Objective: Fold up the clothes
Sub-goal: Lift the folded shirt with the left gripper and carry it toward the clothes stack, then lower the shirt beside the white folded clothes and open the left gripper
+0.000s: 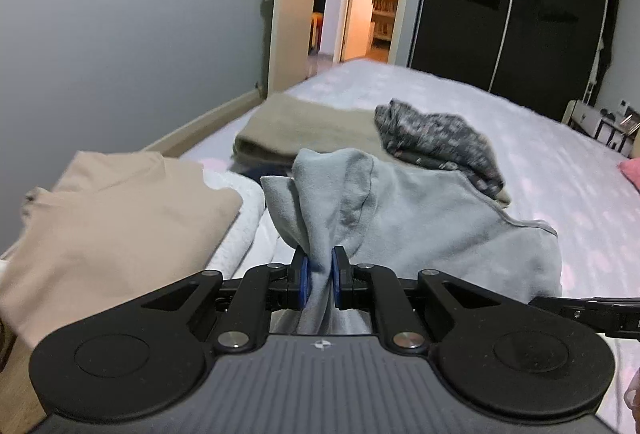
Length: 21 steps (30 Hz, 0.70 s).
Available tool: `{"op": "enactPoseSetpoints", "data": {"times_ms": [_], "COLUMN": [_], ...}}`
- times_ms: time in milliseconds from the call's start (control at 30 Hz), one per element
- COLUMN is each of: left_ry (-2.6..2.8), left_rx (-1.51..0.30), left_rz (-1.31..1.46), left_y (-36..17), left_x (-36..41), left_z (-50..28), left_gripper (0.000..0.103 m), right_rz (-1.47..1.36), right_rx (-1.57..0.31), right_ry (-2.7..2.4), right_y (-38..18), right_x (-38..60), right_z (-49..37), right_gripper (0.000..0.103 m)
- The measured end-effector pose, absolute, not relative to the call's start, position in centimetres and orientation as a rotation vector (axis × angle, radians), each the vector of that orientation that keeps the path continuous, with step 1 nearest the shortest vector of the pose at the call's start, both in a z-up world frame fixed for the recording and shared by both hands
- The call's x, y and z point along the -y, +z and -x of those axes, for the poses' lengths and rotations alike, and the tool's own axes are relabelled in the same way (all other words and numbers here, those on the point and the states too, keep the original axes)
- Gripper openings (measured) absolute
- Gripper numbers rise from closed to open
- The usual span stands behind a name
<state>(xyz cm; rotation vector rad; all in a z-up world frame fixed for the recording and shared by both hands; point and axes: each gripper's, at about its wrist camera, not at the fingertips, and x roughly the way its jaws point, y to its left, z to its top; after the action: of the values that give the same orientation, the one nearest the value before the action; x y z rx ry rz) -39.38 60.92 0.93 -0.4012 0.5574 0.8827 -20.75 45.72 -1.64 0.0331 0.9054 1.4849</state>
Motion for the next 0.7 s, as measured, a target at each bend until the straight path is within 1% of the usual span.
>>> {"op": "enactPoseSetpoints", "data": {"times_ms": [133,300,400,433,467,500,567,633,700], "left_ry": [0.888,0.896,0.917,0.926,0.940,0.957,0.994,1.018,1.016], "left_rx": [-0.593,-0.644,-0.650,-0.655,-0.661,-0.660,-0.653,-0.618,-0.577], "left_rz": [0.435,0.437,0.465,0.460,0.442,0.425,0.396,0.378,0.368], "left_y": [-1.9,-4.8,-5.6,-5.6,-5.5,-5.1,-4.2,-3.0,-1.8], "left_x": [-63.1,-64.7,-65.5,-65.5,-65.2,-64.9,-64.2,-63.7,-63.2], "left_z": [37.6,37.3,37.2,37.1,37.0,37.2,37.7,38.3,39.1], "left_gripper": [0.010,0.010,0.013,0.017,0.019,0.019,0.022,0.025,0.025], "right_rz": [0.036,0.120,0.161,0.167,0.172,0.185,0.211,0.230,0.248], "right_rx": [-0.951,-0.994,-1.012,-1.017,-1.023,-1.018,-0.986,-0.927,-0.869], "right_ry": [1.442,1.415,1.404,1.398,1.391,1.380,1.363,1.362,1.361], "right_y": [-3.9,-6.7,-8.1,-8.4,-8.6,-8.5,-7.9,-6.8,-5.7], "right_x": [-48.7,-51.1,-52.0,-52.2,-52.4,-52.4,-52.0,-51.1,-50.2], "right_z": [19.2,17.9,17.4,17.2,17.0,16.9,16.8,16.7,16.6], "right_gripper": [0.017,0.017,0.019,0.020,0.024,0.034,0.043,0.043,0.043]}}
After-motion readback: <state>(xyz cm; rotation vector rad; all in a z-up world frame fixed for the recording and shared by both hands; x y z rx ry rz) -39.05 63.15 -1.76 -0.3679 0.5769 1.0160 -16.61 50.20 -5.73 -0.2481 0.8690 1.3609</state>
